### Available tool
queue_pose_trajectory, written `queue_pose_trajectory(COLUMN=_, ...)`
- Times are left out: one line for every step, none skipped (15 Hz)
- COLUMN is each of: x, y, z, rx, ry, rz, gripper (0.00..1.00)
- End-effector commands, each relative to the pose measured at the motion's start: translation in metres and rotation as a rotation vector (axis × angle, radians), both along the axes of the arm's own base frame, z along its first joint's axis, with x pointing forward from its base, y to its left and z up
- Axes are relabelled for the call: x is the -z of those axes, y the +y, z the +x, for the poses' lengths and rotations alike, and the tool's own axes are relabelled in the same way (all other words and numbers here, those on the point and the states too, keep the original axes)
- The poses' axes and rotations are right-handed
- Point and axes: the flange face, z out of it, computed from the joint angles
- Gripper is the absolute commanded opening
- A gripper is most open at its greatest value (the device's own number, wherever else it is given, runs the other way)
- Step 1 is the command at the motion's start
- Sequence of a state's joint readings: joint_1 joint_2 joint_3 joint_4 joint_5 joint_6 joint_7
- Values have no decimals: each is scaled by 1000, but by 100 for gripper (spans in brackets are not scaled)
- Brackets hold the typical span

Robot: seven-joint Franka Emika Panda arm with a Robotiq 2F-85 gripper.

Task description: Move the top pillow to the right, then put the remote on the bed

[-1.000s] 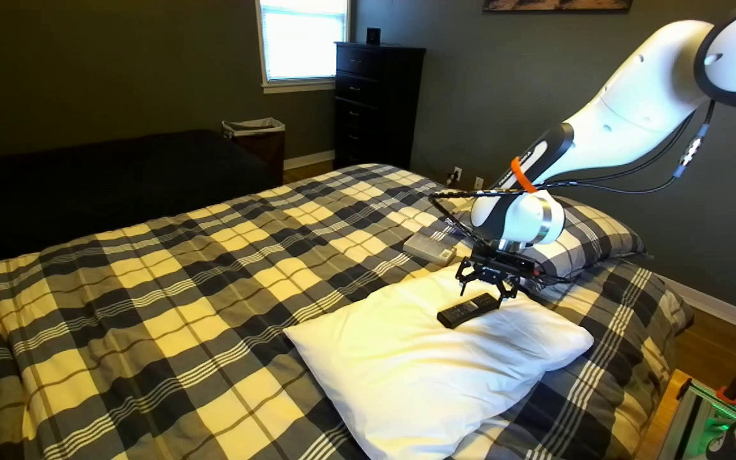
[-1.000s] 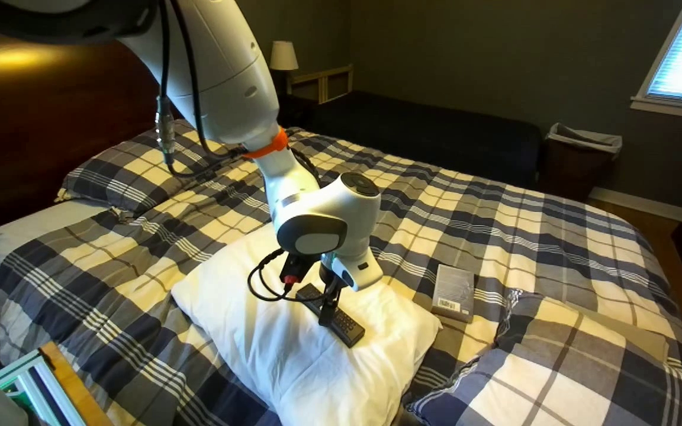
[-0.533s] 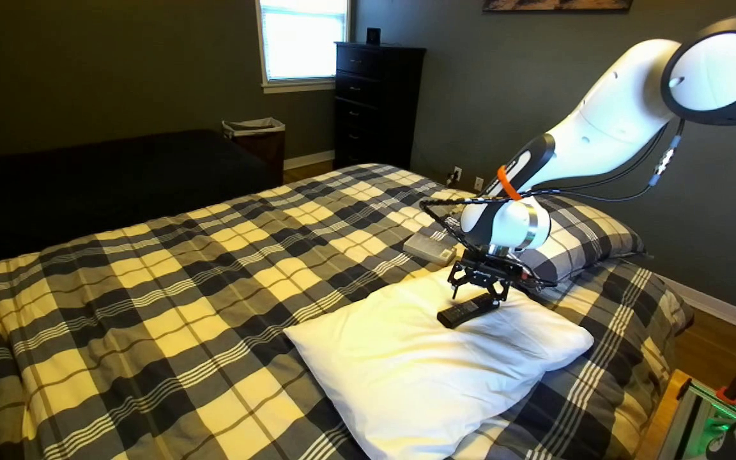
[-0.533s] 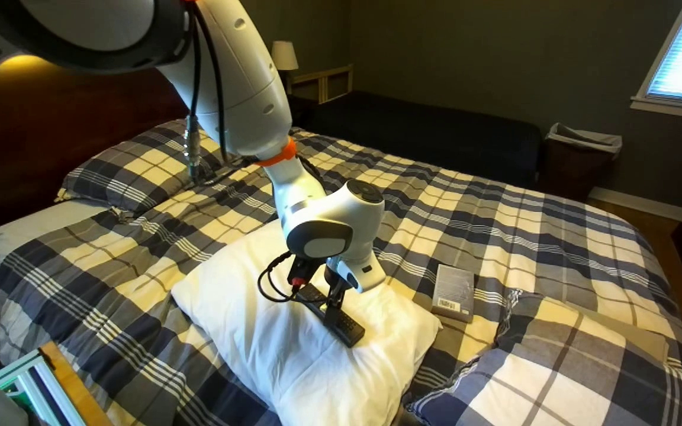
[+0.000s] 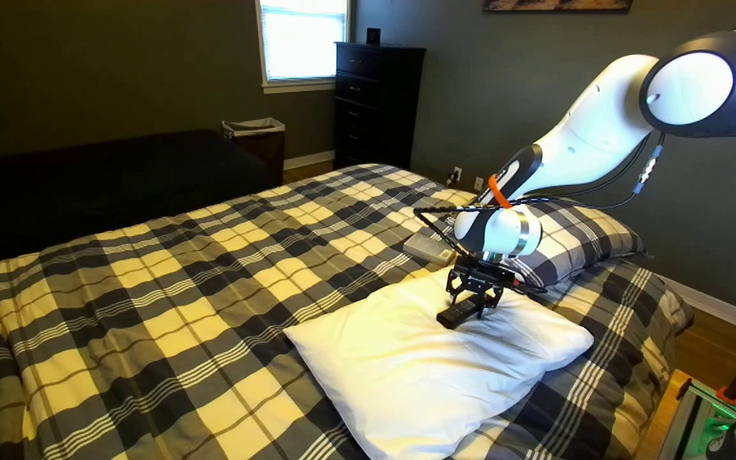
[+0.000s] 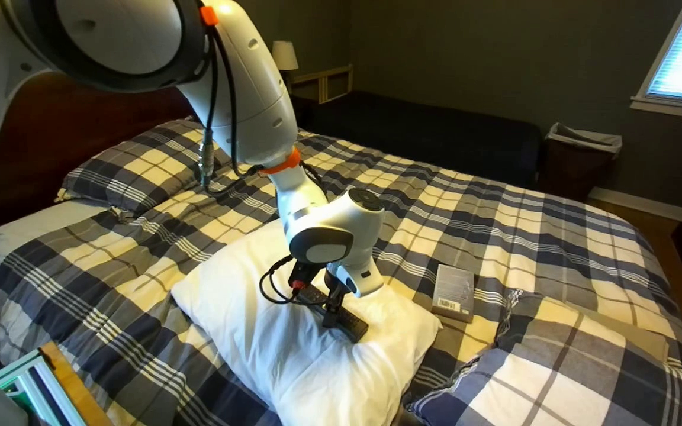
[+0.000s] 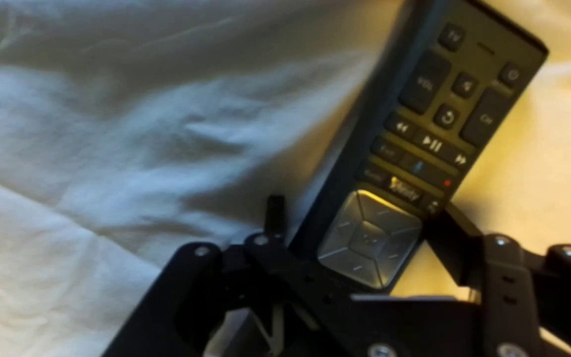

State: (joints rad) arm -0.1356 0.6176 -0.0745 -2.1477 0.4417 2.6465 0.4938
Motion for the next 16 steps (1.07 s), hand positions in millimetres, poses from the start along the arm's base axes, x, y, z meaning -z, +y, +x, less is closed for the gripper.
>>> queue_pose_trajectory(x=2, y=-2, z=6, rx=36, ry=-11, rz=-16, gripper=42)
queue_pose_trajectory(x=-4, y=-5, z=6, rx=43, ry=-17, rz=-21, gripper=37)
queue_pose_trajectory(x=-7, y=-8, z=6, rx=49, ry=-20, rz=-25, gripper=31)
queue_pose_trajectory(x=-9, y=-10, z=5, rx=51, ry=-21, rz=-29, gripper=30)
queue_pose_trajectory(x=-11, y=-12, z=5, rx=54, ry=-22, rz=-32, gripper=29)
queue_pose_trajectory(x=-12, y=-14, z=5, rx=56, ry=-23, rz=-34, gripper=28)
queue_pose_trajectory(x=-14, y=-16, z=4, rx=58, ry=-22, rz=-38, gripper=28)
queue_pose_trajectory(x=-15, y=-18, z=3, rx=58, ry=-21, rz=-37, gripper=28)
queue_pose_trajectory(x=-18, y=-21, z=2, rx=60, ry=-20, rz=-39, gripper=28)
queue_pose_trajectory(x=-21, y=-25, z=0, rx=61, ry=-19, rz=-41, gripper=28)
queue_pose_trajectory(x=-26, y=-31, z=-2, rx=56, ry=-25, rz=-47, gripper=28)
queue_pose_trajectory(x=-32, y=-38, z=-5, rx=59, ry=-27, rz=-51, gripper=28)
queue_pose_trajectory(x=-38, y=-44, z=-8, rx=71, ry=-33, rz=-56, gripper=28)
queue_pose_trajectory(x=-44, y=-51, z=-12, rx=83, ry=-34, rz=-61, gripper=28)
queue_pose_trajectory(x=-51, y=-59, z=-18, rx=102, ry=-25, rz=-66, gripper=28)
queue_pose_trajectory(x=-55, y=-66, z=-22, rx=114, ry=-19, rz=-72, gripper=28)
